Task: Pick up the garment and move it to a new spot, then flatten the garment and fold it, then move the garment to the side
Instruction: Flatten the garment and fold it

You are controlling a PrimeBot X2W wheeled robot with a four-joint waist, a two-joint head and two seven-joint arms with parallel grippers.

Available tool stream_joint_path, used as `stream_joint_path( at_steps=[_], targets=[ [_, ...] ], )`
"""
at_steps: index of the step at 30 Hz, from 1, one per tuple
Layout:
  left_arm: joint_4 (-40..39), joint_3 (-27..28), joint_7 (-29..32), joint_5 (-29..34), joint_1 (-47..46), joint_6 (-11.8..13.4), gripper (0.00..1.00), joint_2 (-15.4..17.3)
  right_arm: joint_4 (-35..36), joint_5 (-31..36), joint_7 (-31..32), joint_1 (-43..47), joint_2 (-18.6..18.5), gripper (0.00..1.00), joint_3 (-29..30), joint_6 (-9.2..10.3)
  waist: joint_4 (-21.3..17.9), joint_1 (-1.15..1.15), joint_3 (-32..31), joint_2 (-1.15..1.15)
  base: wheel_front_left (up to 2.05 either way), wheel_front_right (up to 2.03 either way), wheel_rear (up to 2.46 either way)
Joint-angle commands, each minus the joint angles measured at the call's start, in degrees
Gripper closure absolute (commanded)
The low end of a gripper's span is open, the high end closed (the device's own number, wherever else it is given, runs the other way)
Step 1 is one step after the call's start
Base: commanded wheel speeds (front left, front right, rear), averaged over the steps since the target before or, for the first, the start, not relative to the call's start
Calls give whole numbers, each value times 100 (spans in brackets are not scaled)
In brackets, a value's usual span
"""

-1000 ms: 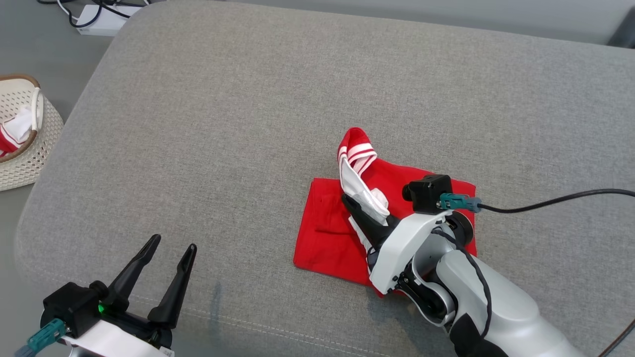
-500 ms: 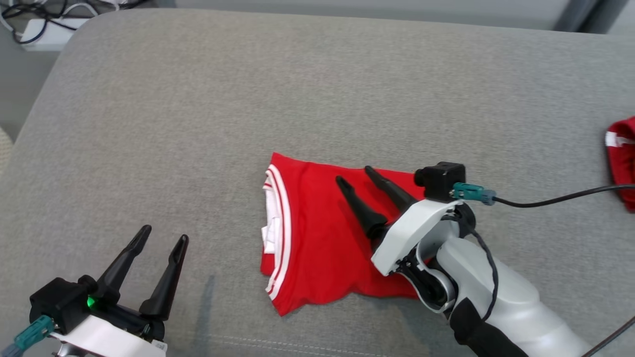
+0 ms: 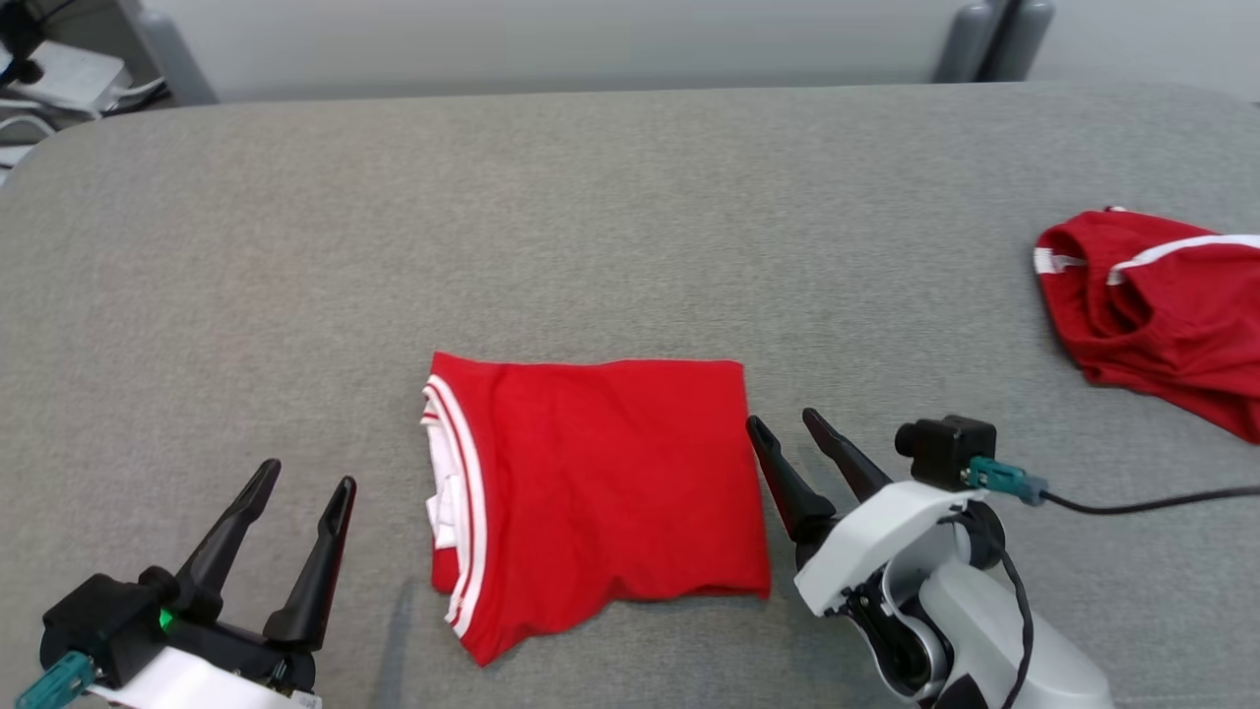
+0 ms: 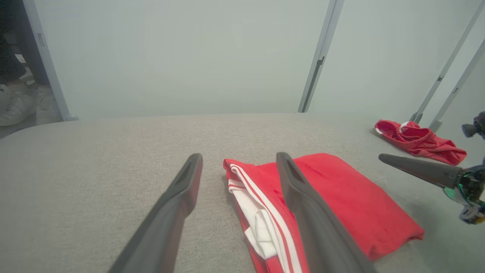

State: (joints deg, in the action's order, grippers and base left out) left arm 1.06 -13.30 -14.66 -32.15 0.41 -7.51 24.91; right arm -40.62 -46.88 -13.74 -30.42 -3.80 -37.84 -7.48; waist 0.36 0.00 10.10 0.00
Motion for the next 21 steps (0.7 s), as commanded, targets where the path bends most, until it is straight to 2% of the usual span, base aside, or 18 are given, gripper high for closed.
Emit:
stream_joint_path(
  at_steps=[1,10,21],
  targets=[
    [-137,296,-34,48,-69,2,0,122,229,146,-119,169,92,0,59,-1,-181,0,-102,0,0,0,0],
    [-141,334,-34,141,65,2,0,48,579,489,-115,712,92,0,371,-1,-415,0,-176,0,0,0,0],
    [-152,219,-34,96,30,2,0,158,693,313,83,781,92,0,221,-1,-104,0,-43,0,0,0,0]
  ],
)
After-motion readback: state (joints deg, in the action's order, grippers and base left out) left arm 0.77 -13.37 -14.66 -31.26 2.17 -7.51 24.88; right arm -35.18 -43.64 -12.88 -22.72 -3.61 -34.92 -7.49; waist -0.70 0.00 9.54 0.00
